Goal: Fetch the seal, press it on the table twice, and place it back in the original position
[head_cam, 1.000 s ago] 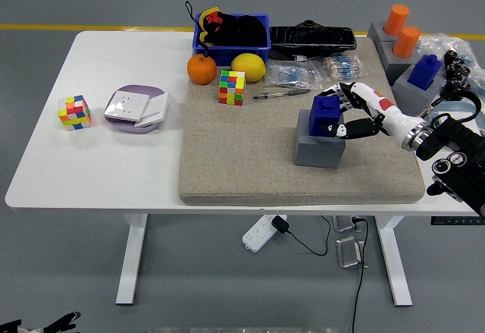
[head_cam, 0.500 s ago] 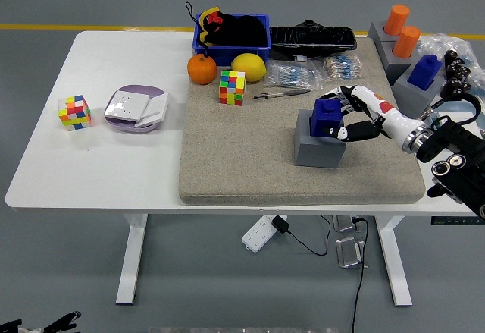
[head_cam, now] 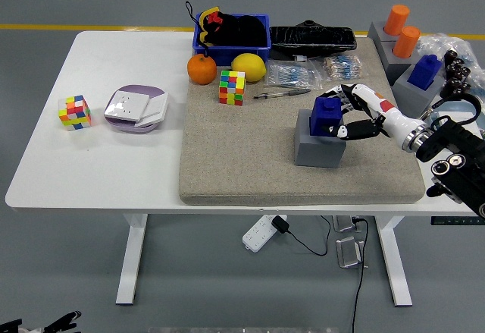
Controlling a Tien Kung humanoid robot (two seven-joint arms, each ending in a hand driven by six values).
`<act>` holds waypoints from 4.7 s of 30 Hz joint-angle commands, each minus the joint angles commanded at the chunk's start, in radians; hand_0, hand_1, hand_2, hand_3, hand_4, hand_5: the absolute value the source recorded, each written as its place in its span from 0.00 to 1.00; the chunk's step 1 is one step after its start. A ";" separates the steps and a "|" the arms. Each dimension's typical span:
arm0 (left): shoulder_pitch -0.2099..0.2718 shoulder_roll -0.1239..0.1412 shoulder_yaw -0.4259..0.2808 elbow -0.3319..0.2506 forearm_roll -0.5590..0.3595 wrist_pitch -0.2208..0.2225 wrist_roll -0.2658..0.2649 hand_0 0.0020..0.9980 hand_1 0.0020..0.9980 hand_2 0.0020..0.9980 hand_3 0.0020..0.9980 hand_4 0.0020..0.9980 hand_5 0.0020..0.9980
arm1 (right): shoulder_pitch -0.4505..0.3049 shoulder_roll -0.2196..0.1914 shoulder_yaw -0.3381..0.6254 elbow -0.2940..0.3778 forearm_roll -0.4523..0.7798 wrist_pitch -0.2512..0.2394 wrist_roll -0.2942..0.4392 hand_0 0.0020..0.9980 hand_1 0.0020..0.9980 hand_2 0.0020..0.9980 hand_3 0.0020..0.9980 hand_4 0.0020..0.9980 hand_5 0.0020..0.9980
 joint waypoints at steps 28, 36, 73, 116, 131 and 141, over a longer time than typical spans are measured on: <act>-0.001 0.001 0.000 0.000 -0.002 0.000 0.000 0.82 0.79 0.77 0.80 0.69 0.42 | 0.003 0.003 0.003 -0.003 -0.016 0.008 -0.005 0.80 0.77 0.76 0.76 0.90 0.00; 0.000 0.004 0.000 -0.001 0.002 0.001 0.002 0.82 0.79 0.77 0.81 0.69 0.42 | 0.001 0.003 0.006 -0.004 -0.021 0.019 -0.013 0.81 0.81 0.80 0.81 0.96 0.00; 0.009 -0.003 -0.013 0.000 0.014 0.000 0.005 0.82 0.79 0.77 0.81 0.70 0.42 | -0.138 -0.088 0.330 0.019 -0.166 0.155 -0.116 1.00 1.00 1.00 1.00 1.00 0.34; -0.002 -0.012 0.000 -0.001 0.001 0.007 0.002 0.82 0.79 0.77 0.80 0.69 0.43 | -0.437 -0.104 0.831 0.259 -0.190 0.078 -0.112 0.87 0.83 0.83 0.79 0.94 0.22; 0.000 -0.002 0.000 -0.002 0.016 0.016 0.006 0.81 0.79 0.77 0.80 0.69 0.43 | -0.466 -0.086 0.873 0.263 -0.209 0.077 -0.123 0.86 0.82 0.81 0.78 0.92 0.21; 0.002 0.000 -0.005 -0.002 0.030 0.018 0.010 0.81 0.79 0.77 0.80 0.69 0.43 | -0.465 -0.090 0.866 0.263 -0.205 0.087 -0.128 0.85 0.78 0.78 0.76 0.90 0.21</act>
